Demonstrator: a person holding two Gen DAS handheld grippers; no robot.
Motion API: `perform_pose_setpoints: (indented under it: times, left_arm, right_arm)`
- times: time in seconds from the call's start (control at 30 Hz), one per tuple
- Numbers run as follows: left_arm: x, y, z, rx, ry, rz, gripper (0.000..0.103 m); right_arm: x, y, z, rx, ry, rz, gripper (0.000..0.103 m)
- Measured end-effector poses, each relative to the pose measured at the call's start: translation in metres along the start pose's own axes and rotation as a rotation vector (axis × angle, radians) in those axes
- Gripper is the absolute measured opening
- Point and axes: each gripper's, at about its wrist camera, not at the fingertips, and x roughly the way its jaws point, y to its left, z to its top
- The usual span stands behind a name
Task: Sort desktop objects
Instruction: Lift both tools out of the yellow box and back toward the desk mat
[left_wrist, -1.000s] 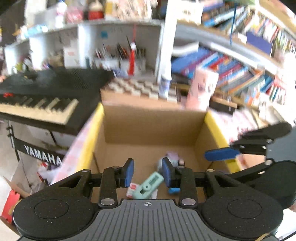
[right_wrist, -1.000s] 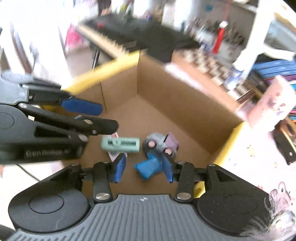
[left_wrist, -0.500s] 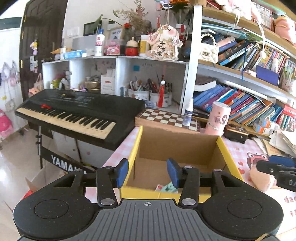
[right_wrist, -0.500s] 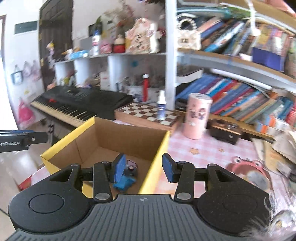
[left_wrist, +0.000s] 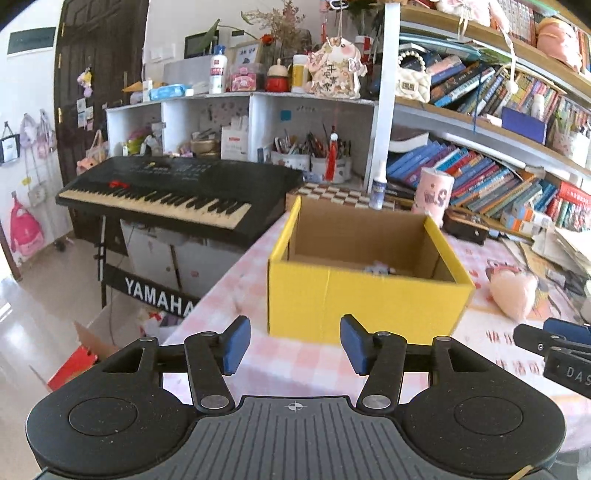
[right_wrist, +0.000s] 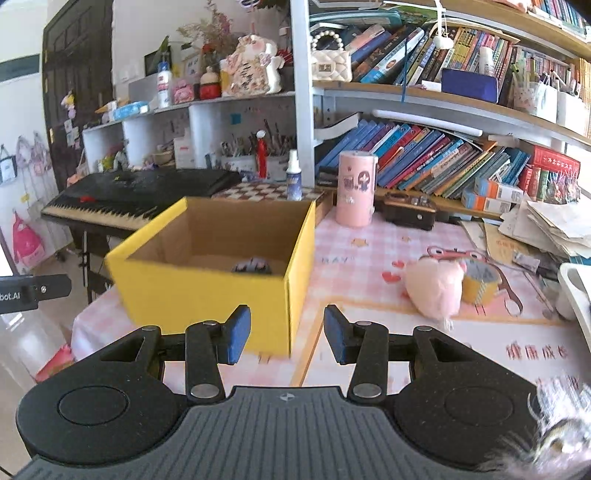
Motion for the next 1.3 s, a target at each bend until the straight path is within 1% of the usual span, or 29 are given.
perform_pose_setpoints:
  times: [0.27,0.37,0.5,0.7,0.87,1.03,1.23,1.3]
  left_arm:
    - [-0.032,-0.010,-0.036,0.014,0.036,0.006,0.056]
    - [-0.041,-0.016,-0.048,0.022,0.039,-0.013,0.060]
    - [-0.046,-0.027,-0.060,0.050,0.053,-0.039,0.060]
    - [-0.047,-0.044,-0.069,0.090,0.074,-0.093,0.061]
    - [-0.041,-0.067,-0.067,0.156,0.083,-0.184,0.061]
    - [-0.031,-0.094,-0.061,0.204,0.088,-0.243,0.061]
    - [-0.020,-0.132,-0.059,0.261,0.101,-0.330,0.061]
    - [-0.017,-0.143,-0.060,0.276,0.109,-0.346,0.061]
  right_arm:
    - [-0.038,0.015,-0.037,-0.030,0.014,-0.003,0.042]
    - [-0.049,0.017,-0.048,-0.032,0.039,-0.011,0.042]
    - [-0.064,0.016,-0.060,-0.028,0.054,-0.033,0.047]
    - [-0.075,0.007,-0.073,-0.010,0.089,-0.067,0.048]
    - [-0.079,-0.013,-0.077,0.022,0.087,-0.127,0.050]
    - [-0.083,-0.044,-0.083,0.113,0.092,-0.202,0.050]
    - [-0.088,-0.073,-0.084,0.157,0.086,-0.270,0.052]
    - [-0.087,-0.083,-0.085,0.166,0.097,-0.282,0.052]
